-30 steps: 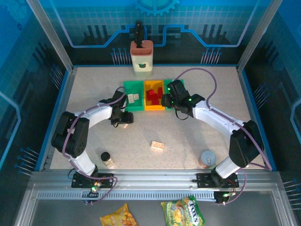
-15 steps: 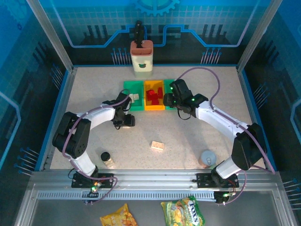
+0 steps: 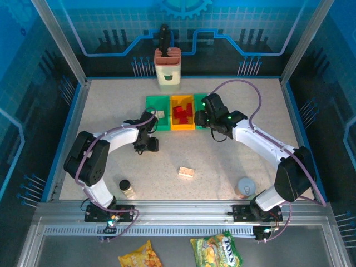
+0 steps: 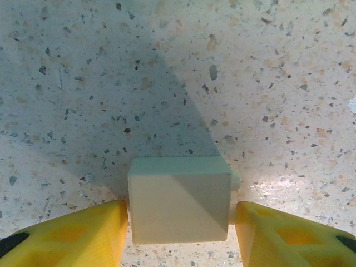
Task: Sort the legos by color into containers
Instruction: Pick up the lego from the middle-left of the table.
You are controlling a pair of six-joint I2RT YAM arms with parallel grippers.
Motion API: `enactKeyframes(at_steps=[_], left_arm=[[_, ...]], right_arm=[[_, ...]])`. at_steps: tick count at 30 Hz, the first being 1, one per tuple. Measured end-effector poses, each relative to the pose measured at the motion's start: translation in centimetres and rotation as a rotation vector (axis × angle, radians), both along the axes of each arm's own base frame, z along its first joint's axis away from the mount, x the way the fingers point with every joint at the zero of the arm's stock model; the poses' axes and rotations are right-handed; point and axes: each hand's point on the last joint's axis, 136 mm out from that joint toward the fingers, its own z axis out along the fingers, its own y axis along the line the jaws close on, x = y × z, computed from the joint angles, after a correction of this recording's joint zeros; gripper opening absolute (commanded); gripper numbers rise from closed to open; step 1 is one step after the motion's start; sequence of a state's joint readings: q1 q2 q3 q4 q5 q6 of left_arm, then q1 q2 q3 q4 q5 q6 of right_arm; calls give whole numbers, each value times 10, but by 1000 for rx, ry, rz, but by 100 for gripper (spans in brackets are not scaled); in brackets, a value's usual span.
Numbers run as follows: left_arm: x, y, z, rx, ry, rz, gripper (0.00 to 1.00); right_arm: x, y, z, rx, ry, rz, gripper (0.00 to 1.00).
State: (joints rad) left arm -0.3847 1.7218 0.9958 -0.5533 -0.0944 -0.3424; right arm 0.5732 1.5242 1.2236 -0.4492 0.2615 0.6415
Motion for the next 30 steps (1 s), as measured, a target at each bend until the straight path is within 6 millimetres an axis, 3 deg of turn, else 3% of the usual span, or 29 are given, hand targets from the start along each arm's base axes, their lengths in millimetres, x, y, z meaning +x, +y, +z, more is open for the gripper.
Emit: enactKeyframes(at_steps=[21, 30], left_arm=[[0, 1, 0, 21, 12, -2, 46], [15, -6, 32, -5, -50, -3, 46]], right_arm=[[-2, -2, 4, -2, -6, 5, 49], [-4, -6, 11, 1, -19, 1, 49]])
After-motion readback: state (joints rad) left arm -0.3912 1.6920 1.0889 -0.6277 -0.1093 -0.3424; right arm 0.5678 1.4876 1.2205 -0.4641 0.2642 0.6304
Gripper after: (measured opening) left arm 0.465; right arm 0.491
